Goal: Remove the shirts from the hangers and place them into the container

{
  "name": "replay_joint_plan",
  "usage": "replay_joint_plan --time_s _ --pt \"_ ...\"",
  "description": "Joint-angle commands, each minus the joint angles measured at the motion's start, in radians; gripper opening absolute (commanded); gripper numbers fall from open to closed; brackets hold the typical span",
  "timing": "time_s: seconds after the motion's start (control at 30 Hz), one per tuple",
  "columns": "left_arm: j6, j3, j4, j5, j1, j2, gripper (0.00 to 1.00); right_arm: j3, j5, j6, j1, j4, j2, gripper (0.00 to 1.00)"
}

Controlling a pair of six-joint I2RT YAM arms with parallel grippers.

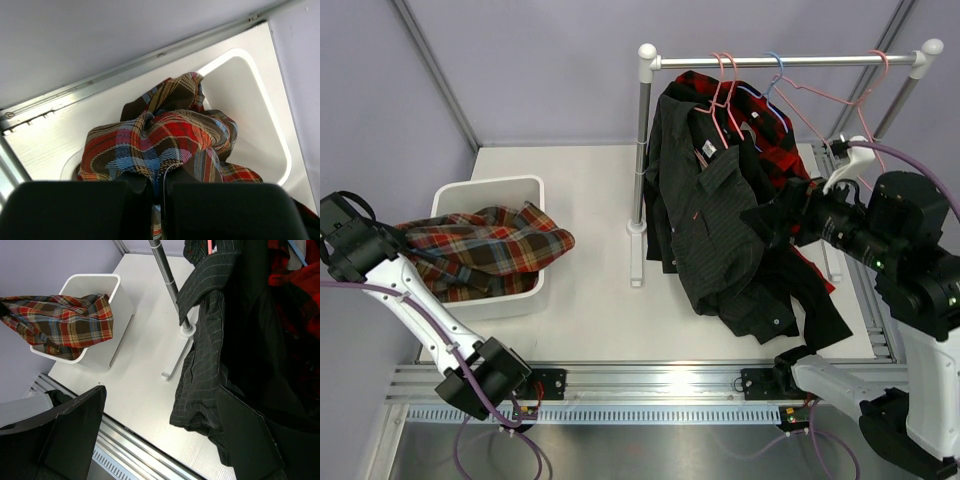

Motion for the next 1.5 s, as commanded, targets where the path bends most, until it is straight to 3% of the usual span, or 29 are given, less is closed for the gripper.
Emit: replay_joint_plan --time_s 0.0,0.13,0.2,0.37,0.53,0.63,0.73,0.8,0.83,0.87,0.93,1.03,1.1,1.23,1.33,1.47 --pt "0.003 0.13 0.011 -0.113 0.009 0.007 0.0 0.074 0.01 -0.029 0.009 0.031 0.051 1.0" --pt "-0.003 0.167 0.003 -0.155 0.007 0.018 0.0 0.082 0.018 -0.033 0.009 0.043 0.071 0.99" --pt "0.011 0.166 0.031 -0.081 0.007 0.009 0.0 0.088 0.017 -0.036 0.01 0.04 0.087 1.0" --pt "0.011 -0.069 0.218 0.303 -0.045 -0.039 0.0 0.076 0.007 -0.029 0.015 0.073 0.108 0.99" --pt "0.081 -0.152 0.245 0.2 -0.403 -0.016 0.0 0.142 0.044 -0.046 0.018 0.059 0.142 0.99" --pt "0.043 -0.232 0.284 0.19 -0.473 0.001 0.0 0.215 0.047 -0.049 0.018 0.042 0.174 0.99" --pt "0.014 -0.295 0.299 0.183 -0.47 0.053 0.0 0.314 0.056 -0.053 0.018 0.007 0.211 0.99" --pt "-0.018 -0.342 0.324 0.32 -0.436 0.106 0.0 0.413 0.06 -0.07 0.018 -0.045 0.238 0.99" --pt "-0.034 -0.362 0.369 0.495 -0.393 0.176 0.0 0.447 0.054 -0.076 0.019 -0.064 0.272 1.0" --pt "-0.067 -0.382 0.391 0.564 -0.381 0.212 0.0 0.472 0.037 -0.085 0.018 -0.082 0.286 0.99" --pt "-0.097 -0.429 0.434 0.669 -0.367 0.283 0.0 0.493 0.023 -0.087 0.018 -0.087 0.314 0.99" --pt "-0.12 -0.504 0.477 0.663 -0.364 0.268 0.0 0.42 -0.019 -0.081 0.019 -0.066 0.315 0.99" --pt "-0.149 -0.542 0.479 0.605 -0.343 0.208 0.1 0.313 -0.013 -0.066 0.029 -0.007 0.291 1.0" --pt "-0.189 -0.631 0.535 0.56 -0.313 0.093 0.64 0.237 -0.019 -0.056 0.049 0.03 0.254 0.99" --pt "-0.163 -0.591 0.504 0.563 -0.315 0.05 0.66 0.252 0.022 -0.063 0.105 0.001 0.274 0.99" --pt "-0.086 -0.416 0.362 0.482 -0.316 -0.016 0.8 0.269 0.119 -0.067 0.196 -0.018 0.308 0.99"
